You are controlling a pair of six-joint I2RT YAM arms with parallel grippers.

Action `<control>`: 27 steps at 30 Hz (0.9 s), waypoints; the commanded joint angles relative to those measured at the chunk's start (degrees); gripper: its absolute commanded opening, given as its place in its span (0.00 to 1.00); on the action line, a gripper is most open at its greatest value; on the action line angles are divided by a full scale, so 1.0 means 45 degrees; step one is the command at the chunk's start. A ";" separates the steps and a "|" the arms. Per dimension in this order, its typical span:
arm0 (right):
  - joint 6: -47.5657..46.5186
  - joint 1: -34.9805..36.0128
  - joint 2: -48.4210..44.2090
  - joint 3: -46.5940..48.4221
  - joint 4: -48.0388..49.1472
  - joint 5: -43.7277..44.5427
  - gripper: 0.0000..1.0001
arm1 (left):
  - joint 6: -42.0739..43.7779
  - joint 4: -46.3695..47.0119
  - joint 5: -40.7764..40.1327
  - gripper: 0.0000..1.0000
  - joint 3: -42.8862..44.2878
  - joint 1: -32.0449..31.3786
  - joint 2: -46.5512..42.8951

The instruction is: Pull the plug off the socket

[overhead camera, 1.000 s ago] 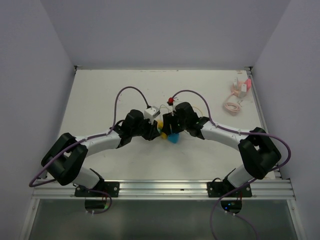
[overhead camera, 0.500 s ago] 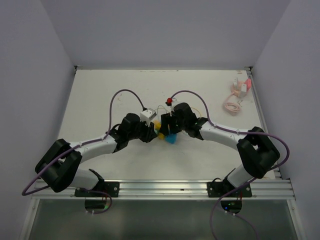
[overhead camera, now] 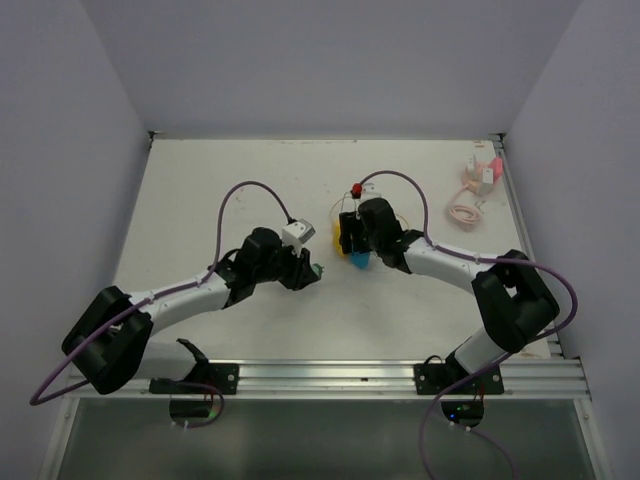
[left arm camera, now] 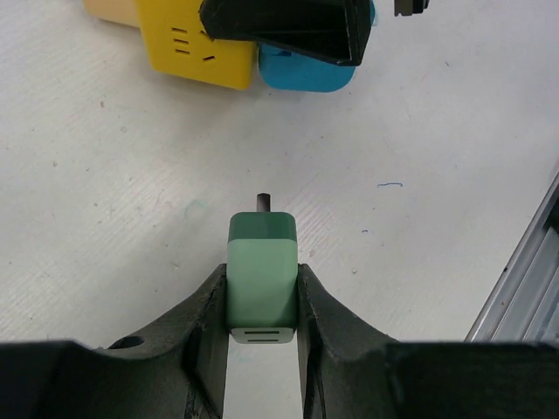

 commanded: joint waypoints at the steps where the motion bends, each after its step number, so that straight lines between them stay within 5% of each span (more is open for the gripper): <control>1: -0.0660 -0.0019 0.0525 -0.0562 -0.1056 0.1162 0.00 | -0.0522 -0.0475 -0.0295 0.00 0.0560 -0.0015 -0.0519; 6: -0.0855 -0.0038 0.0154 -0.0426 -0.1095 0.0224 0.00 | -0.0854 -0.0904 -0.1140 0.00 0.1201 0.0667 -0.0403; 12: -0.0953 -0.0019 -0.0120 -0.0133 -0.1329 -0.0537 0.00 | -0.1382 -0.0924 -0.0553 0.00 0.2507 0.3518 0.0923; 20: -0.1129 -0.0019 -0.0744 -0.0445 -0.1427 -0.1241 0.00 | -0.2806 -0.0887 -0.0339 0.00 0.5244 0.6175 0.4829; 27: -0.1187 -0.0038 -0.0921 -0.0582 -0.1310 -0.1867 0.00 | -0.4096 0.0110 0.0813 0.22 0.7022 0.7660 0.7777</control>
